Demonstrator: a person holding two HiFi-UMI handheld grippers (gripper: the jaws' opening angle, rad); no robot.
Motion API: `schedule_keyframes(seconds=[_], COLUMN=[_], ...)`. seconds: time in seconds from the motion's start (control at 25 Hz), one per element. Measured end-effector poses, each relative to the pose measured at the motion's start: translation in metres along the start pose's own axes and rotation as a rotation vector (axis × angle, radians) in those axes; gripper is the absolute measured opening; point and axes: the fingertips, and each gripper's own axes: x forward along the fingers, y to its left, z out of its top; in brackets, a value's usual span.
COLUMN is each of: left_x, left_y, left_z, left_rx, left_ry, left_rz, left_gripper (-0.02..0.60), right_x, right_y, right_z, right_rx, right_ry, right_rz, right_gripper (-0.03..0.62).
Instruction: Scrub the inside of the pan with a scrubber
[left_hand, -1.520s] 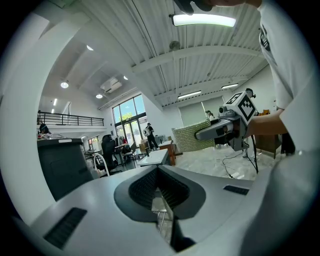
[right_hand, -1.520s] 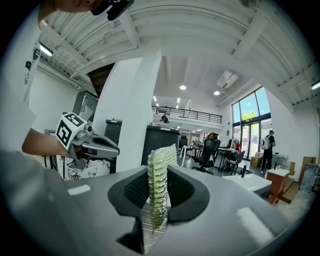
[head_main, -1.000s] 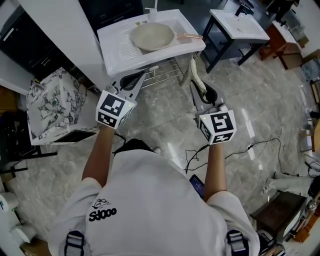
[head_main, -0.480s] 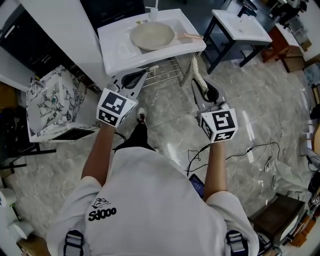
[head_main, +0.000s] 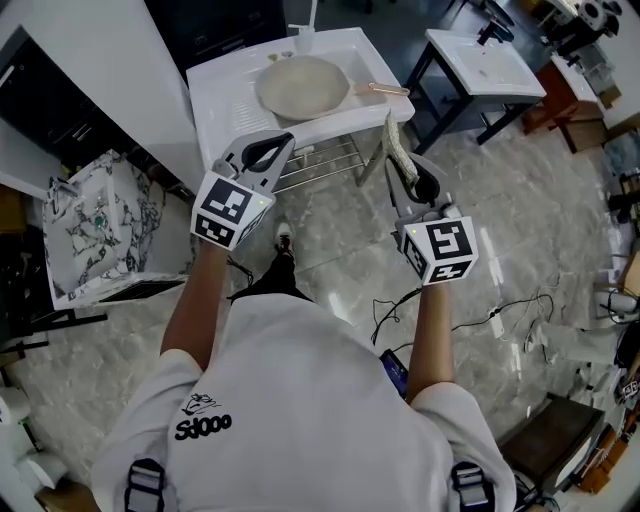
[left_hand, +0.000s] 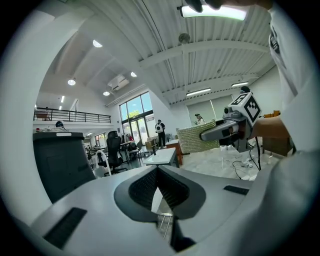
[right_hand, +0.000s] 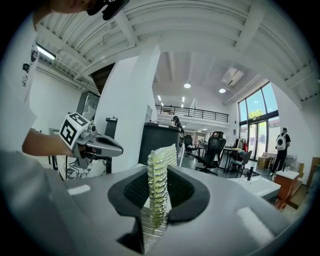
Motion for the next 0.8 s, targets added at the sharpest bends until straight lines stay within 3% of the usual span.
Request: schedule_keyframes(seconds=[0.4,0.8], left_x=[0.073,0.117], left_y=[0.071,0.136], left_z=[-0.002,-0.002], left_rx=[0.004,-0.014], left_ry=[0.01,0.008], left_rz=[-0.044,-0.037], left_gripper=[0.006,0.006], right_x=[0.089,0.164], right_y=[-0.045,-0.079], right_z=[0.006,0.015], right_rx=[0.013,0.026], right_ry=[0.027,0.055], right_rz=[0.0,-0.011], right_gripper=[0.077,0.077])
